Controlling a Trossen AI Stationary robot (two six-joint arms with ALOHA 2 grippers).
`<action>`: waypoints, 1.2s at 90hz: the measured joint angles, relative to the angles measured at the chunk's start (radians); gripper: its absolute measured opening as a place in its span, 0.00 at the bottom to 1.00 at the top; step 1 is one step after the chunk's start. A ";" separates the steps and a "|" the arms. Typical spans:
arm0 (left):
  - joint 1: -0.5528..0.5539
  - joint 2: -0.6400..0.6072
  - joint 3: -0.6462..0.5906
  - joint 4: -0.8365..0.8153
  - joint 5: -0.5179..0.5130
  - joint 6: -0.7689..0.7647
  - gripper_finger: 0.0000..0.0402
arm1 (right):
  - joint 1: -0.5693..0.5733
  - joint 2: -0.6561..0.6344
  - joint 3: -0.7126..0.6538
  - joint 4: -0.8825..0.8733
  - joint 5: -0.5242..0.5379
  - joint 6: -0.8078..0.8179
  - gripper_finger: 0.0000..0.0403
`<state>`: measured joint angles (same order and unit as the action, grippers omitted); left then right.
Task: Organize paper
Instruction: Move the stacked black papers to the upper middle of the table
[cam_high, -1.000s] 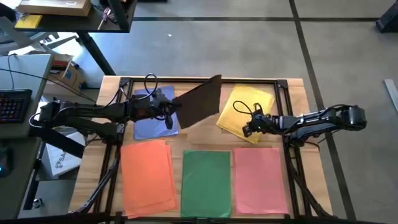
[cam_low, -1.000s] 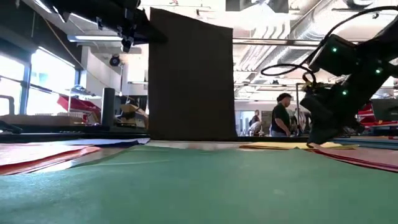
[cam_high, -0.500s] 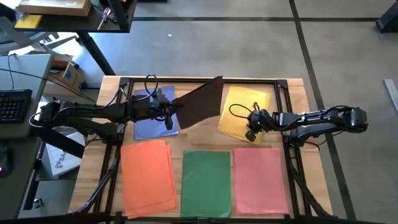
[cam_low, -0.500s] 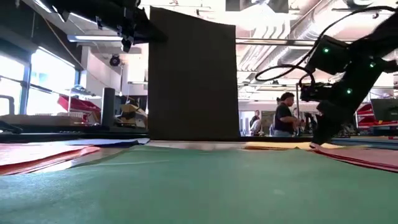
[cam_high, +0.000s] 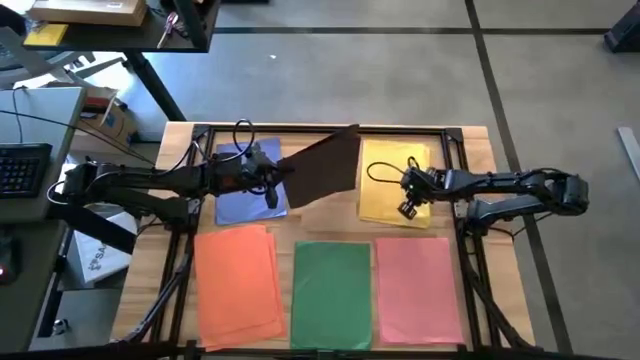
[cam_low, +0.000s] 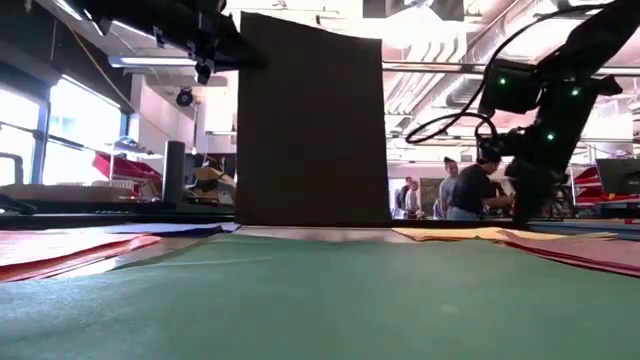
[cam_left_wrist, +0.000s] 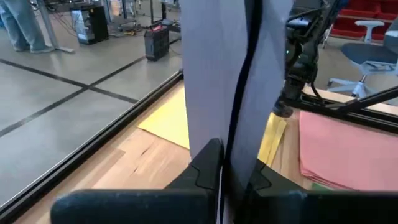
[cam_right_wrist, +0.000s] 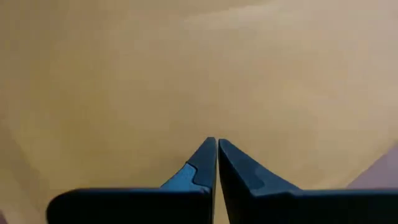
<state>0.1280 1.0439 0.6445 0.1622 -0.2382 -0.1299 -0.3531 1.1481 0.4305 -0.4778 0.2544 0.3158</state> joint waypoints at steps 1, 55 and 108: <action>0.000 0.000 0.000 -0.001 0.000 0.000 0.00 | 0.000 0.000 0.000 0.010 0.000 0.015 0.00; 0.000 0.000 0.000 -0.023 -0.001 -0.001 0.00 | 0.032 0.193 -0.048 0.353 -0.011 0.173 0.00; 0.003 0.000 0.000 -0.029 0.051 -0.093 0.00 | 0.032 0.014 -0.049 0.104 0.019 0.120 0.00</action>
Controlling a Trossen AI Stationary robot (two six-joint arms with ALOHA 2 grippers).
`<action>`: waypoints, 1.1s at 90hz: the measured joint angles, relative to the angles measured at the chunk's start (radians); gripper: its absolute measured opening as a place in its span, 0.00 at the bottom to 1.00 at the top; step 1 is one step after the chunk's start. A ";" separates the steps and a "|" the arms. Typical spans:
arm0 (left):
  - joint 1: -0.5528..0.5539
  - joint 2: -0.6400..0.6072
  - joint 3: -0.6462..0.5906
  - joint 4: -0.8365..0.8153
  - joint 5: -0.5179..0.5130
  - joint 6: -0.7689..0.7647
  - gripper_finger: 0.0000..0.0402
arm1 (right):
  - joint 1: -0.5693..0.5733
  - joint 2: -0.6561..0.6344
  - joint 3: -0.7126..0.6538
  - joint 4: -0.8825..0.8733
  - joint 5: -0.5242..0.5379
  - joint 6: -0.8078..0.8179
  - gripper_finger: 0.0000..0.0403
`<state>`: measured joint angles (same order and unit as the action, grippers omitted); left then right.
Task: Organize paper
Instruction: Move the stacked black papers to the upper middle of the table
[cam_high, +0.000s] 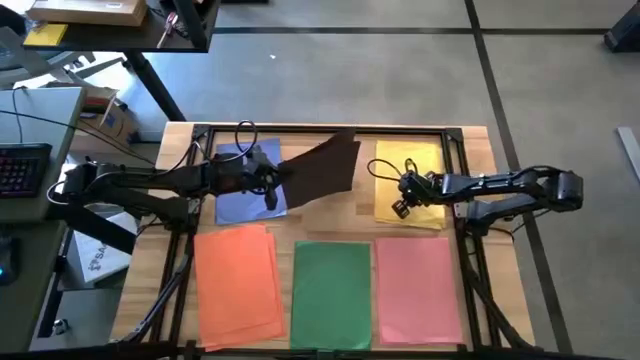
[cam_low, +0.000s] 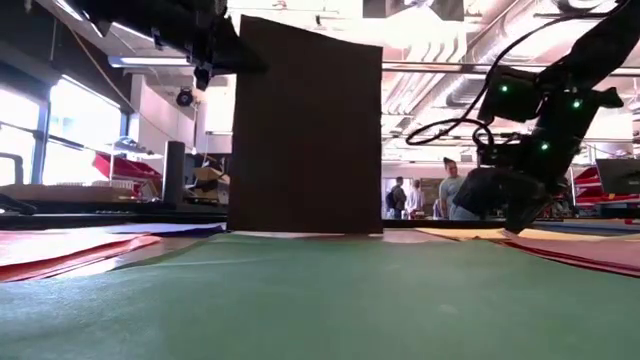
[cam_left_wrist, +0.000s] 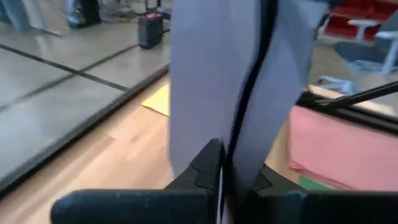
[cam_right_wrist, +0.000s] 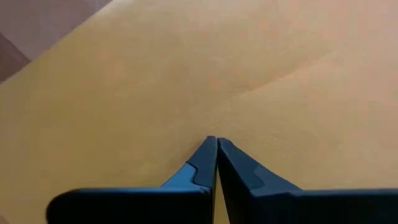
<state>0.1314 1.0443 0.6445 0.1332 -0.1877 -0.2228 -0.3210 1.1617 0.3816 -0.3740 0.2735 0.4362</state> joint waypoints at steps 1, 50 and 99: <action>0.000 0.000 0.000 0.000 0.001 -0.003 0.00 | 0.000 -0.009 0.002 0.000 0.001 0.000 0.00; 0.170 0.227 0.002 0.230 0.328 -0.206 0.00 | 0.006 -0.236 0.057 0.035 0.002 0.015 0.00; 0.333 0.599 0.000 0.343 0.197 -0.073 0.00 | 0.190 -0.143 0.057 0.138 0.060 0.088 0.00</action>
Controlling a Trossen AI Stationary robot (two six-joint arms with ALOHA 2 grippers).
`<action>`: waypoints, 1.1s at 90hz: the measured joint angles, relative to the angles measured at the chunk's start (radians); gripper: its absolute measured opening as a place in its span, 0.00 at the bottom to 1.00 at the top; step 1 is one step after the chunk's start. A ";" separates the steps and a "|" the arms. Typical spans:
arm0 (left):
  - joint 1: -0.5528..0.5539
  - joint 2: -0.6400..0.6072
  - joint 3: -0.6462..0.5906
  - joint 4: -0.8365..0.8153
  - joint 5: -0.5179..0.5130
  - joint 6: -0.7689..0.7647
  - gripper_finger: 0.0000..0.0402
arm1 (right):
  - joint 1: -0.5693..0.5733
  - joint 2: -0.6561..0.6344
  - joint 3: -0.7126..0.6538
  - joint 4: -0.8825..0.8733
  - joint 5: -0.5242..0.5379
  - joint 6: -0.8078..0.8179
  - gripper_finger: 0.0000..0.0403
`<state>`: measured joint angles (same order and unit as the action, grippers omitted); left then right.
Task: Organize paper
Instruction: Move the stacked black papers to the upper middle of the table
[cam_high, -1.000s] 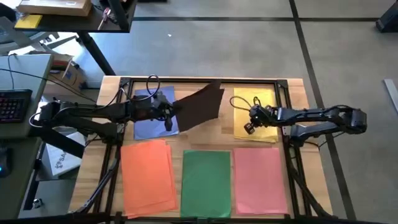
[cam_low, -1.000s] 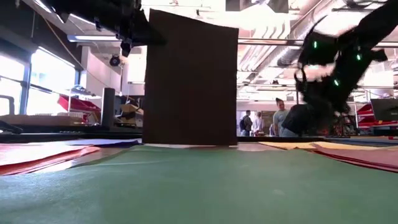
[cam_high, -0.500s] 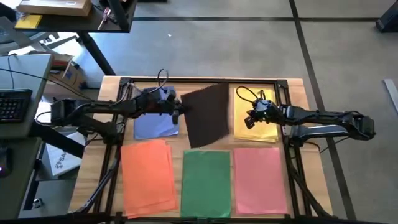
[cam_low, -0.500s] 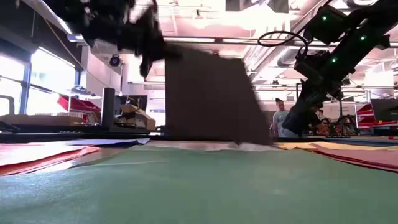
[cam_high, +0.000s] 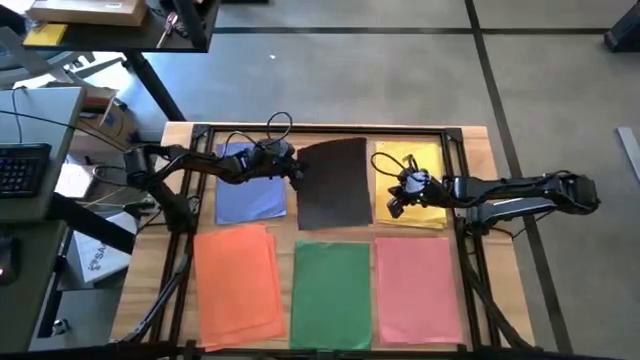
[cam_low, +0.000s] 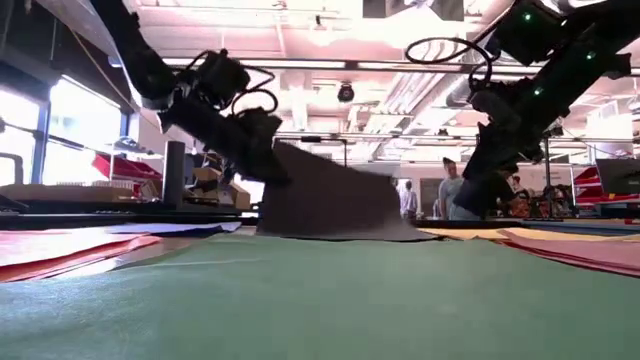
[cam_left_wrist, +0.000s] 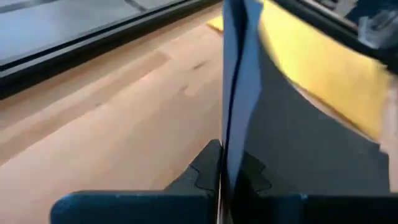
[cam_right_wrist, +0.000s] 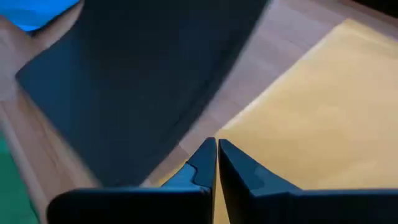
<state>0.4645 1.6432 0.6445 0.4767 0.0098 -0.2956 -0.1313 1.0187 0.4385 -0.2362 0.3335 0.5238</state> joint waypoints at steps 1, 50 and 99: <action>0.002 0.003 0.000 0.001 -0.002 0.003 0.00 | 0.003 0.005 0.000 0.007 0.003 0.000 0.00; 0.035 0.057 0.004 0.010 -0.064 0.195 0.05 | 0.062 0.357 0.033 0.312 -0.010 0.044 0.00; 0.069 0.036 0.020 -0.011 -0.128 0.246 0.31 | 0.044 0.454 0.219 0.093 0.056 0.051 0.00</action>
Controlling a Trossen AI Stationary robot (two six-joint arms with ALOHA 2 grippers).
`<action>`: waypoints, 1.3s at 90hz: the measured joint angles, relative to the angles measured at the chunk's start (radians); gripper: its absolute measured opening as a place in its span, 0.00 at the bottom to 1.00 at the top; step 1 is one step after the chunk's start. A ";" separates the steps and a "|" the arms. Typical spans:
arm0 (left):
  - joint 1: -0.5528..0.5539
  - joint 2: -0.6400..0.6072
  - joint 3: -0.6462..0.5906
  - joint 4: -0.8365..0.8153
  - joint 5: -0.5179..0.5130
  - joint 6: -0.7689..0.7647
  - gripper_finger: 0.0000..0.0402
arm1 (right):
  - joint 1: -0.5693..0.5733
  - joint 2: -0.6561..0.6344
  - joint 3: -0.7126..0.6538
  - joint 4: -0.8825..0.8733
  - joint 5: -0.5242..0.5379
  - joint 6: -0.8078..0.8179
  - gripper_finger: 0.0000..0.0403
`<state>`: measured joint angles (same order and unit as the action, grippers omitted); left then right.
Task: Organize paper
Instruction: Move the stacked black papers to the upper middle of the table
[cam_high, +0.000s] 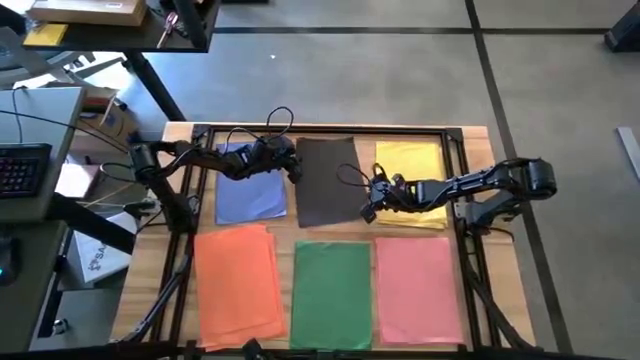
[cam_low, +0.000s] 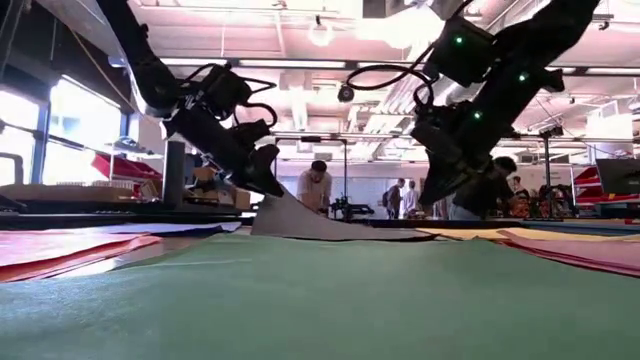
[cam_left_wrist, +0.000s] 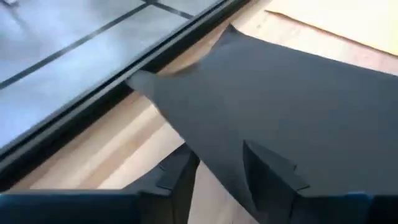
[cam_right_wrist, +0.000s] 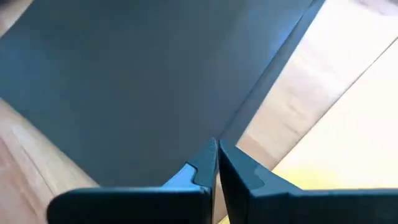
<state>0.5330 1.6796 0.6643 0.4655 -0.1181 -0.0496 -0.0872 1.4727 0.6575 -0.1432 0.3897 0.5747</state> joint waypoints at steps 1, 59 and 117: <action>0.001 -0.001 0.000 0.000 0.000 0.000 0.31 | -0.002 0.000 0.001 0.000 -0.001 -0.003 0.00; -0.108 -0.183 0.079 -0.606 -0.054 -0.003 0.26 | -0.131 0.083 0.009 0.003 -0.092 -0.046 0.00; -0.258 0.013 0.032 -0.469 -0.053 -0.159 0.01 | -0.186 0.202 0.039 0.069 -0.191 -0.059 0.00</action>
<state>0.2752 1.6922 0.6964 -0.0038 -0.1711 -0.2085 -0.2729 1.6749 0.6964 -0.0742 0.1986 0.5158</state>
